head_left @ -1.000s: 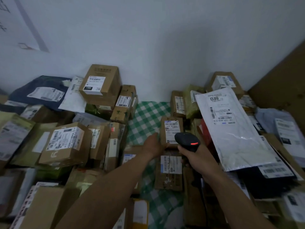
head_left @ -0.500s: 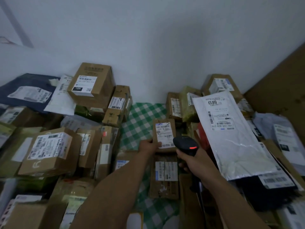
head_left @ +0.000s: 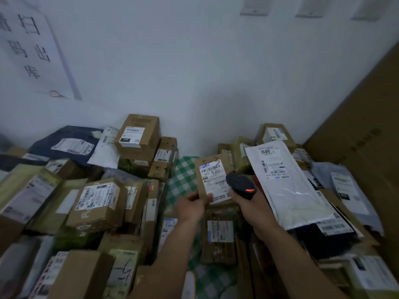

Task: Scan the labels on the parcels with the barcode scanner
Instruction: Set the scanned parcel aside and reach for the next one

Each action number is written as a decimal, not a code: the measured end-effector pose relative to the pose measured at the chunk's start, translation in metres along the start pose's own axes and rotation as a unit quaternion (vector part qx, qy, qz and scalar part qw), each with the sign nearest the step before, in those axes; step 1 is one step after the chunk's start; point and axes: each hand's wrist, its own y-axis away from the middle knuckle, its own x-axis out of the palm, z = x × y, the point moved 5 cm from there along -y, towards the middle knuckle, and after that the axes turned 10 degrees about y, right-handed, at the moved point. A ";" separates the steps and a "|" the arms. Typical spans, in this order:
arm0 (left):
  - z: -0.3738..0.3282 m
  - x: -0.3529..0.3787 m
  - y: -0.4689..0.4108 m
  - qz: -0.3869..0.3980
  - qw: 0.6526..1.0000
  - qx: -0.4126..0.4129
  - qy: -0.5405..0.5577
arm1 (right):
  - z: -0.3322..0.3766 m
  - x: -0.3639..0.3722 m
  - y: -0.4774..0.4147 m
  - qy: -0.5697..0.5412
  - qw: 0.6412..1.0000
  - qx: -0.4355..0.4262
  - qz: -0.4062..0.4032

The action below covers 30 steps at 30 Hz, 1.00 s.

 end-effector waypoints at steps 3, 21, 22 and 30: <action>-0.012 0.001 0.036 -0.009 0.997 0.071 -0.001 | 0.009 -0.006 0.018 0.002 1.000 -0.018 -0.020; -0.052 -0.004 0.081 0.003 0.966 0.243 -0.084 | 0.038 -0.038 0.085 0.020 0.996 -0.084 -0.008; -0.055 -0.005 0.079 -0.004 0.965 0.244 -0.095 | 0.040 -0.038 0.087 0.038 0.996 -0.086 -0.001; -0.069 -0.012 0.073 -0.046 0.947 0.255 -0.190 | 0.040 -0.026 0.101 0.086 0.989 -0.064 0.101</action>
